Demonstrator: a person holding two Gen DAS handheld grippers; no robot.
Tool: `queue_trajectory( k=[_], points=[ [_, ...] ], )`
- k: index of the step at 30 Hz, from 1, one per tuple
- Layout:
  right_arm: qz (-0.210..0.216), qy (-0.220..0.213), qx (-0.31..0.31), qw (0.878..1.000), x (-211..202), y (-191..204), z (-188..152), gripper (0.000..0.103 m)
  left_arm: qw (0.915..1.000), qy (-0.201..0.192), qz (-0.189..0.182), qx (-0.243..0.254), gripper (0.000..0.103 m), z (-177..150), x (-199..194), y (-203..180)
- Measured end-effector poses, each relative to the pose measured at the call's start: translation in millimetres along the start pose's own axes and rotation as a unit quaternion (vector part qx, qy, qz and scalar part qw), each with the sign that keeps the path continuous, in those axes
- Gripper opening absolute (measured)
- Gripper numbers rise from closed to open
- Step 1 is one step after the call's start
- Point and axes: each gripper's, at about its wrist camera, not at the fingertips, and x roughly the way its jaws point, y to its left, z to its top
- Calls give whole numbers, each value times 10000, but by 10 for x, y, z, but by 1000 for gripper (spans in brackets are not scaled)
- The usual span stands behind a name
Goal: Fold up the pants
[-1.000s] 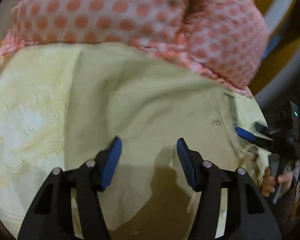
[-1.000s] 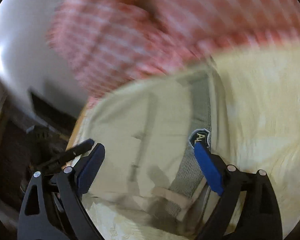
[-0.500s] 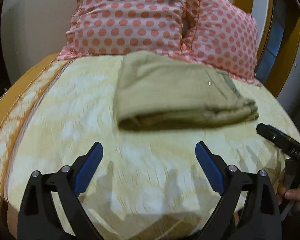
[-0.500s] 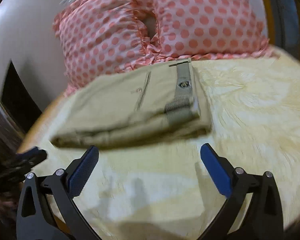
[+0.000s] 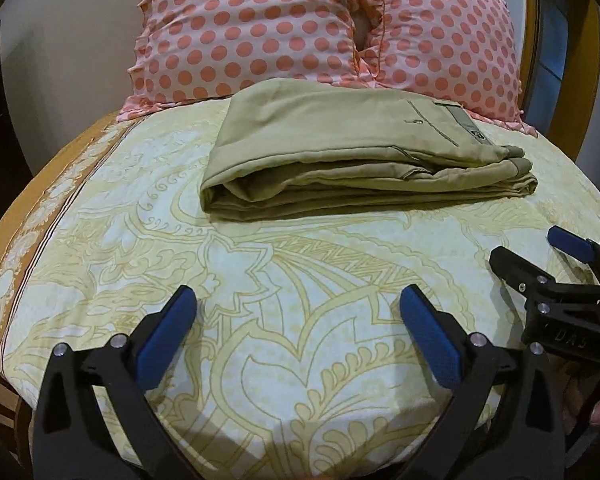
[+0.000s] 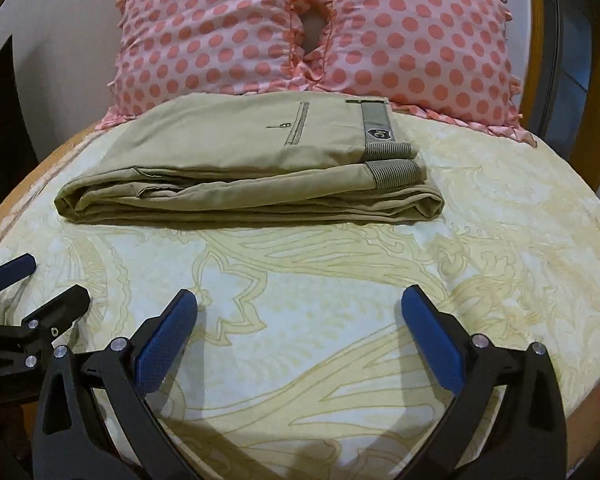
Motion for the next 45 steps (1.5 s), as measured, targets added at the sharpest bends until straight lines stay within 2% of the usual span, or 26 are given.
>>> queue_trajectory(
  k=[45],
  points=[
    [56,-14,-50,10000,-2,-17,8,102,10000,-48,23,-7,101,-11,4,-13]
  ],
)
